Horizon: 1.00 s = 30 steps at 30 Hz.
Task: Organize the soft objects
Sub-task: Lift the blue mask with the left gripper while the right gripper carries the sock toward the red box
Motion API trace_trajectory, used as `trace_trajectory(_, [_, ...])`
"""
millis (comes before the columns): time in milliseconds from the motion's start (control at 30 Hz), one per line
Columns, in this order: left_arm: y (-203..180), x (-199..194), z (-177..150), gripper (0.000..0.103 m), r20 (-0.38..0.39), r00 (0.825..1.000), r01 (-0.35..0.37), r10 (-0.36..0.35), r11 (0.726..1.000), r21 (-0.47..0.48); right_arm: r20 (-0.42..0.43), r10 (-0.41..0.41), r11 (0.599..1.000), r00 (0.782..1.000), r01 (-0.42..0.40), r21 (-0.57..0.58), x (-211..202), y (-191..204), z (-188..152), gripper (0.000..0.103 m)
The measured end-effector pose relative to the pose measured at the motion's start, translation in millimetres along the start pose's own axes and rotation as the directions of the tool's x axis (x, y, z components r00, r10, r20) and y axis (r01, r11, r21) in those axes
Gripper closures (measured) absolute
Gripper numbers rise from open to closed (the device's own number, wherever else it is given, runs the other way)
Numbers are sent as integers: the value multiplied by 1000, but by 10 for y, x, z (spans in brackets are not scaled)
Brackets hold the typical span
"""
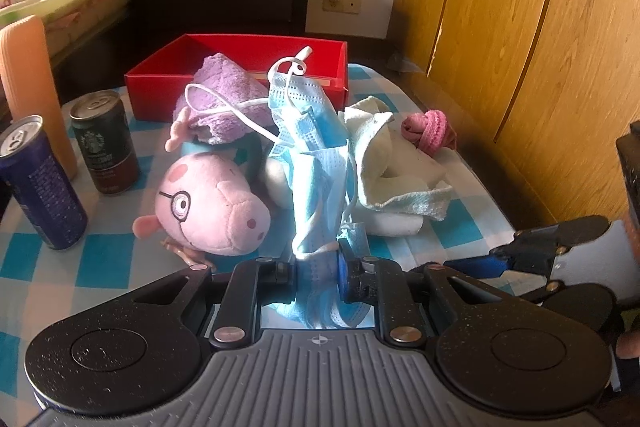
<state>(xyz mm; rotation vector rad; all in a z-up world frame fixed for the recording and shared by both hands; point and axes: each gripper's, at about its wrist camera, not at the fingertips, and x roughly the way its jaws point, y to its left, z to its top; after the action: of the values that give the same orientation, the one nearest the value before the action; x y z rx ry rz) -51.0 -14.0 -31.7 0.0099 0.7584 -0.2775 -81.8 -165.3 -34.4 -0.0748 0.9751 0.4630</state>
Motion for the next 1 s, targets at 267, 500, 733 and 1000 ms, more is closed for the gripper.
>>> trace_trajectory(267, [-64, -26, 8, 84, 9, 1000, 18, -18, 1000, 20, -23, 11, 1000, 1000, -10, 23, 27, -45, -66, 68])
trace_trajectory(500, [-84, -79, 31, 83, 24, 999, 33, -34, 999, 25, -43, 26, 1000, 999, -26, -2, -4, 15, -168, 35])
trace_trajectory(733, [-122, -121, 38, 83, 34, 998, 48, -50, 998, 37, -36, -54, 997, 998, 53, -50, -2, 72, -240, 56])
trace_trajectory(1000, [-157, -148, 55, 83, 50, 997, 58, -60, 997, 49, -46, -27, 984, 999, 34, 172, -125, -228, -173, 91])
